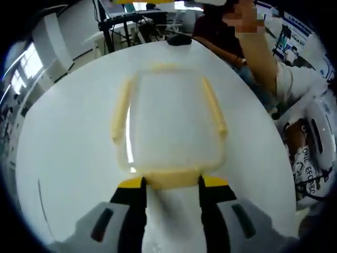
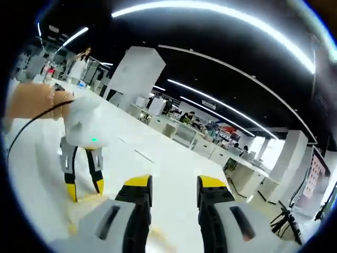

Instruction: Snap each plastic latch of the storage box into its locked position after aligning the lid with the box until every specified latch is closed and the lid sits flush.

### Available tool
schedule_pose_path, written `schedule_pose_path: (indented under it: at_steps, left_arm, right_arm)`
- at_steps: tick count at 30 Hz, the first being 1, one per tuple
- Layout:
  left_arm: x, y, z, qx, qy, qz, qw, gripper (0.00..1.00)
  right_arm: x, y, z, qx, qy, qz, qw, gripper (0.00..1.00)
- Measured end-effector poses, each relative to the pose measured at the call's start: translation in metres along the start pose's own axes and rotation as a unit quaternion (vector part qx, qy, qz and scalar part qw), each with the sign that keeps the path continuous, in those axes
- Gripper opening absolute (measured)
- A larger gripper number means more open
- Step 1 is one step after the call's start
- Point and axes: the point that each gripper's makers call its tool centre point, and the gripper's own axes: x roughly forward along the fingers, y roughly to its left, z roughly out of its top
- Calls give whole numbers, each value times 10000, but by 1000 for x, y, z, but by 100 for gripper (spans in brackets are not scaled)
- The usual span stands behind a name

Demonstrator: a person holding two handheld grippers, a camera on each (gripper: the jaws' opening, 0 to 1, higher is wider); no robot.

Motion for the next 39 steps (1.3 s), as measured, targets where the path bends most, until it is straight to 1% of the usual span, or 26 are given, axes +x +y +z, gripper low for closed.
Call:
schedule_pose_path:
  at_steps: [3, 5, 6, 8, 10, 13, 14, 17, 18, 19, 21, 22, 23, 24, 26, 27, 29, 31, 33, 35, 36, 39]
  left_arm:
    - [0, 0, -1, -2, 13, -4, 10000, 38]
    - [1, 0, -2, -2, 44, -2, 10000, 38]
    - [1, 0, -2, -4, 53, -1, 10000, 38]
    - [1, -1, -3, -9, 63, 0, 10000, 38]
    - [1, -2, -4, -11, 75, -2, 10000, 38]
    - [0, -3, -6, -13, 90, -4, 10000, 38]
    - [-1, -3, -6, -16, 92, -5, 10000, 38]
    - [-2, -3, -8, -26, 104, -7, 9999, 38]
    - [-3, -2, -8, -28, 140, -4, 9999, 38]
    - [-3, -2, -9, -25, 164, -5, 9999, 38]
    - [-4, -2, -10, -19, 192, -7, 9998, 38]
    - [-4, -3, -11, -20, 205, -6, 9998, 38]
    - [-4, -3, -11, -23, 215, -4, 9998, 38]
    - [-4, -3, -11, -24, 223, -3, 9997, 38]
    - [-5, -5, -13, -20, 238, -6, 9997, 38]
    - [-6, -6, -14, -15, 246, -10, 9997, 38]
    - [-6, -6, -14, -53, 245, -8, 9997, 38]
    - [-6, -6, -14, -40, 252, -5, 9997, 38]
    - [-7, -7, -14, -22, 269, -9, 9996, 39]
    - [-7, -7, -15, -8, 282, -12, 9996, 39]
    - [-7, -7, -15, -5, 288, -12, 9996, 39]
    - [-8, -7, -14, -9, 290, -3, 9996, 39]
  right_arm:
    - [2, -4, -11, 20, 174, 110, 9998, 34]
    - [1, -4, -22, 45, 350, 333, 9988, 34]
    - [0, -3, -28, -34, 447, 473, 9979, 35]
    - [-1, -1, -37, -85, 530, 727, 9959, 37]
    - [-2, -2, -45, -73, 609, 853, 9945, 37]
    - [-6, 0, -57, -233, 766, 1156, 9901, 38]
    - [-8, 3, -61, -295, 818, 1336, 9872, 39]
    - [-14, 9, -67, -497, 867, 1703, 9803, 41]
    - [-19, 15, -68, -727, 788, 1978, 9744, 41]
    - [-23, 19, -69, -785, 777, 2155, 9703, 41]
    - [-30, 26, -70, -833, 770, 2442, 9631, 42]
    - [-32, 27, -70, -873, 755, 2521, 9608, 44]
    - [-35, 26, -73, -905, 807, 2600, 9580, 46]
    - [-37, 27, -77, -929, 897, 2665, 9551, 47]
    - [-42, 25, -89, -1092, 1099, 2822, 9468, 48]
    - [-46, 26, -98, -1115, 1246, 2927, 9415, 48]
    - [-52, 28, -108, -1061, 1418, 3134, 9330, 48]
    - [-56, 29, -115, -1010, 1515, 3323, 9254, 49]
    - [-58, 30, -119, -921, 1611, 3452, 9200, 52]
    - [-60, 31, -126, -1002, 1740, 3577, 9120, 52]
    - [-60, 31, -129, -1029, 1815, 3600, 9093, 52]
    - [-63, 31, -144, -1099, 2114, 3781, 8946, 52]
